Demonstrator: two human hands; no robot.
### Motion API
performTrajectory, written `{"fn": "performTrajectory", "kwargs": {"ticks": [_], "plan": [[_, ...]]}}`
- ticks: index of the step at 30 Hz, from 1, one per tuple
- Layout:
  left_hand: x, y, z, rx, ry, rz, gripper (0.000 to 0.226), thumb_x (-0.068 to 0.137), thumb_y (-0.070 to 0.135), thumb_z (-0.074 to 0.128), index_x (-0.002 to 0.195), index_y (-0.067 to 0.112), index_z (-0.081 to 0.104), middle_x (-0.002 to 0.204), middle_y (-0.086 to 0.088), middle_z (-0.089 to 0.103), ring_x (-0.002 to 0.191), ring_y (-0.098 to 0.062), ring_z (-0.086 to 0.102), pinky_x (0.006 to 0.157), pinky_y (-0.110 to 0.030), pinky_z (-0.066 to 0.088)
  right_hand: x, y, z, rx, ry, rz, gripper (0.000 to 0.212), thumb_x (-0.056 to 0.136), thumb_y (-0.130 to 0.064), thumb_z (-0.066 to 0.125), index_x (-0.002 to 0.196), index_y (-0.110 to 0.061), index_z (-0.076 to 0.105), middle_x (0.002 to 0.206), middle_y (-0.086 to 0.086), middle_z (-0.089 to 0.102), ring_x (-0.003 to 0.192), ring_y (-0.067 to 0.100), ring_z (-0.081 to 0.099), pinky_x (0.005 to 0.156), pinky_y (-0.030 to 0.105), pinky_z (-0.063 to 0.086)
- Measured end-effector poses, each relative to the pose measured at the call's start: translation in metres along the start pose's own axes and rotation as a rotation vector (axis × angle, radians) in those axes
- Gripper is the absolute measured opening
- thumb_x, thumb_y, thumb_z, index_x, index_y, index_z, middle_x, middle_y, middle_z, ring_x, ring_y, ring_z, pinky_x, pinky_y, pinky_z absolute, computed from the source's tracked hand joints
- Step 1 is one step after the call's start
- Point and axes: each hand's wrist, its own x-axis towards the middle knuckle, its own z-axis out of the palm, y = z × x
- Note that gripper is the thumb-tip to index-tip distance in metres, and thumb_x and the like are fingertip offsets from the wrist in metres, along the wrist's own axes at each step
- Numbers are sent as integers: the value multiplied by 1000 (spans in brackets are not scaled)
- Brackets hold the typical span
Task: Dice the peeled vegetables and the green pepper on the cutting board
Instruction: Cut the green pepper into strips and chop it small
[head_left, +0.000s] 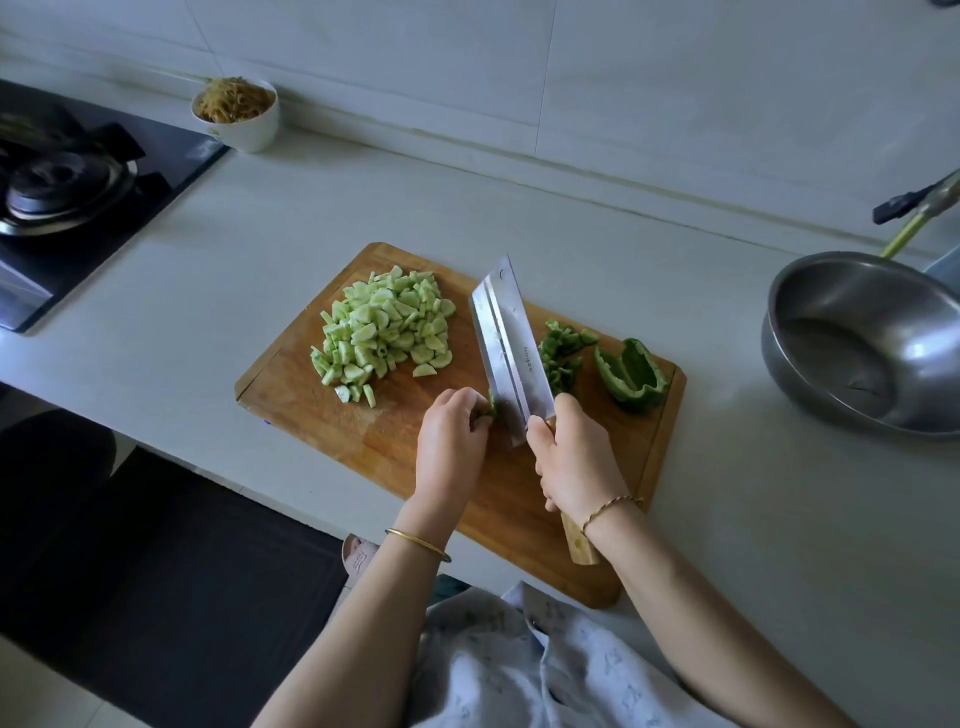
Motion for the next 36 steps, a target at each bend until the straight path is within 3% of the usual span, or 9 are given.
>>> {"fn": "performTrajectory", "kwargs": {"ticks": [7, 28, 32, 36], "plan": [[3, 2, 0, -30, -6, -70, 13, 82, 1, 65, 80, 11, 56, 85, 0, 58, 76, -14, 53, 66, -28, 48, -1, -1, 0, -108, -32, -9, 17, 101, -27, 43, 93, -12, 45, 80, 9, 60, 63, 23, 59, 61, 44, 59], [10, 1, 2, -13, -9, -68, 16, 79, -4, 66, 70, 6, 57, 81, -3, 58, 72, -15, 53, 64, -29, 49, 3, -7, -3, -237, -97, -17, 12, 102, -27, 39, 98, -15, 42, 89, 4, 60, 72, 22, 64, 65, 42, 60], [8, 1, 2, -18, 2, -62, 16, 79, -5, 65, 70, 6, 56, 81, -3, 57, 72, -16, 53, 64, -30, 49, 5, -6, 4, -213, -92, 27, 17, 102, -27, 39, 107, -12, 46, 89, 4, 59, 72, 22, 64, 66, 43, 60], [3, 2, 3, -6, 7, -37, 17, 81, -4, 64, 71, 5, 53, 81, -2, 54, 70, -16, 50, 62, -31, 48, 8, -2, 9, -162, -64, 59, 12, 102, -27, 40, 97, -16, 41, 87, 4, 58, 72, 21, 64, 64, 41, 60]]}}
